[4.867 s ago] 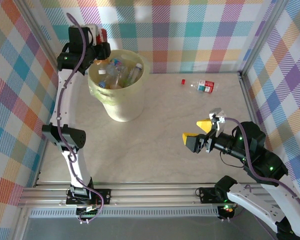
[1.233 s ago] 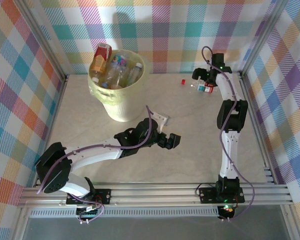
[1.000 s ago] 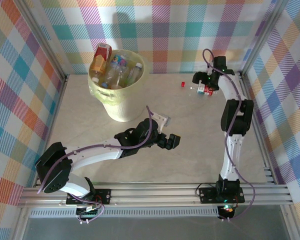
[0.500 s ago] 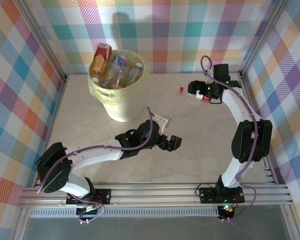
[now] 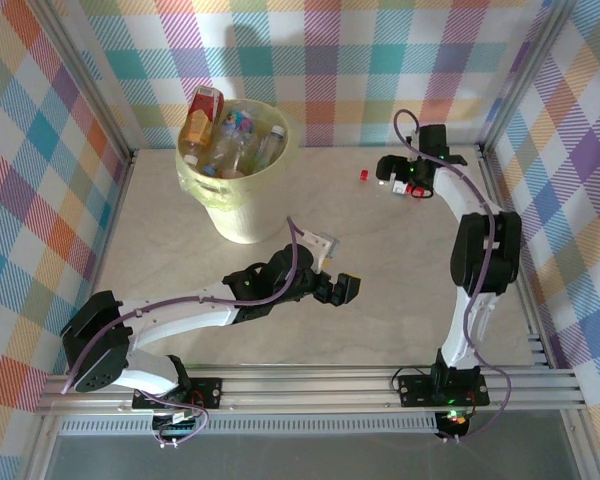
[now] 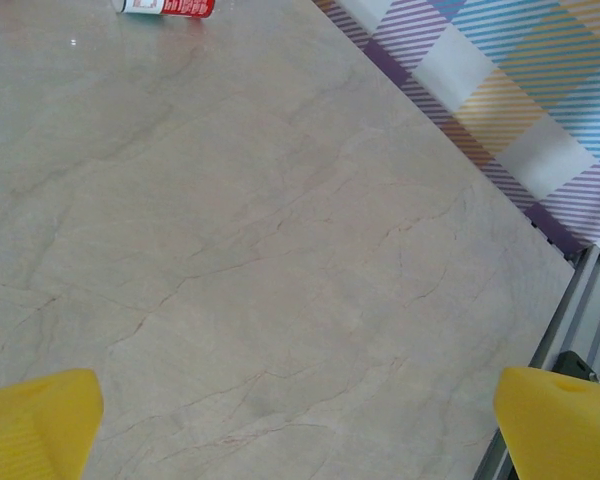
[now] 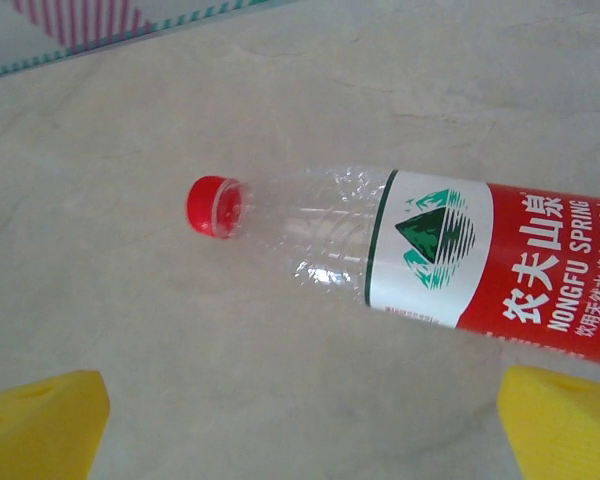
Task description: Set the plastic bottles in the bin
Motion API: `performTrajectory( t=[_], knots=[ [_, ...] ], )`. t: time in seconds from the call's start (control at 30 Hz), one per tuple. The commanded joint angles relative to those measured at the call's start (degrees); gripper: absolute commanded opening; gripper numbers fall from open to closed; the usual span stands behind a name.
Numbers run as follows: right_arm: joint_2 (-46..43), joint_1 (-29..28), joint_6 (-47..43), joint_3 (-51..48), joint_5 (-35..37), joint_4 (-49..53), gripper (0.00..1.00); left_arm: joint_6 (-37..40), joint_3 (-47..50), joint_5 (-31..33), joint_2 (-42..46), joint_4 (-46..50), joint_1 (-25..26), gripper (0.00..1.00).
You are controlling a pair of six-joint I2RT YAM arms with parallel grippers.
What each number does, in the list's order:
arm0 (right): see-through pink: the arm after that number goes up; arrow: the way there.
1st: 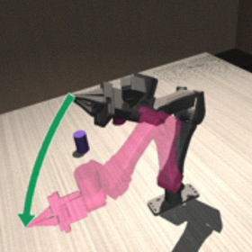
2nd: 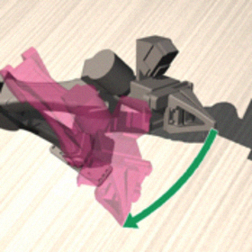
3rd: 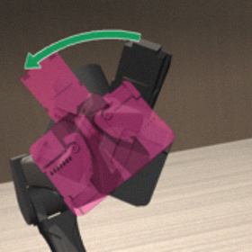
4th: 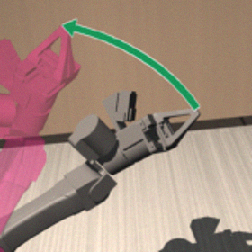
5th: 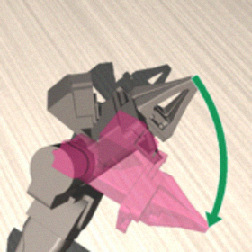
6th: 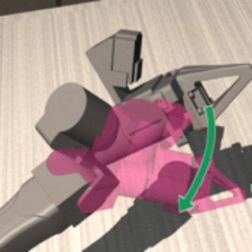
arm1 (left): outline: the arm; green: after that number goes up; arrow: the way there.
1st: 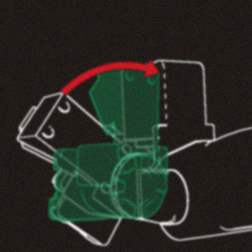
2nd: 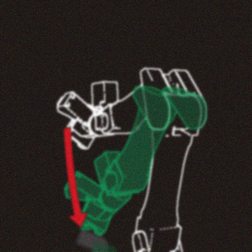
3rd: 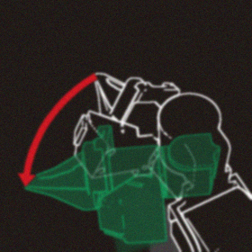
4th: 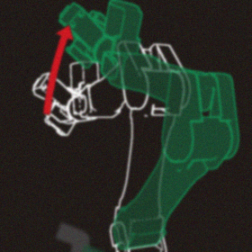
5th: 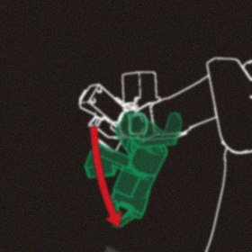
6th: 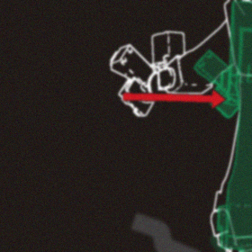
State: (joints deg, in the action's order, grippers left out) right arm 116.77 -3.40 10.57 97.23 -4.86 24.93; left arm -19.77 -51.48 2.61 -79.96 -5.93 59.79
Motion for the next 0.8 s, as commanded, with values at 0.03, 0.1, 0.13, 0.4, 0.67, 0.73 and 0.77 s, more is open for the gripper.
performTrajectory(
  t=[0.03,0.1,0.13,0.4,0.67,0.73,0.77],
  knots=[
    [4.91,0.78,1.47,7.53,1.42,-0.33,1.00,-0.28,0.78,1.49,1.98,1.03,0.59,1.00],
    [7.93,1.08,1.65,11.30,1.17,1.54,1.00,-0.19,0.77,1.95,2.15,1.59,0.66,1.00],
    [9.19,1.24,1.73,12.78,1.02,2.31,1.00,-0.10,0.68,2.04,2.17,1.71,0.63,1.00],
    [18.96,3.18,2.92,24.61,-1.64,9.22,1.00,0.20,-0.23,2.82,0.98,2.77,0.61,1.00],
    [22.58,3.86,2.29,28.53,-3.39,11.87,1.00,0.08,-1.43,2.50,-1.07,3.09,0.66,1.00],
    [21.96,3.84,2.05,27.09,-4.38,11.25,1.00,-0.03,-1.53,2.49,-1.33,2.96,0.59,1.00],
    [21.63,3.84,1.92,26.36,-4.69,10.93,1.00,-0.14,-1.61,2.45,-1.46,2.91,0.60,1.00]
  ],
)
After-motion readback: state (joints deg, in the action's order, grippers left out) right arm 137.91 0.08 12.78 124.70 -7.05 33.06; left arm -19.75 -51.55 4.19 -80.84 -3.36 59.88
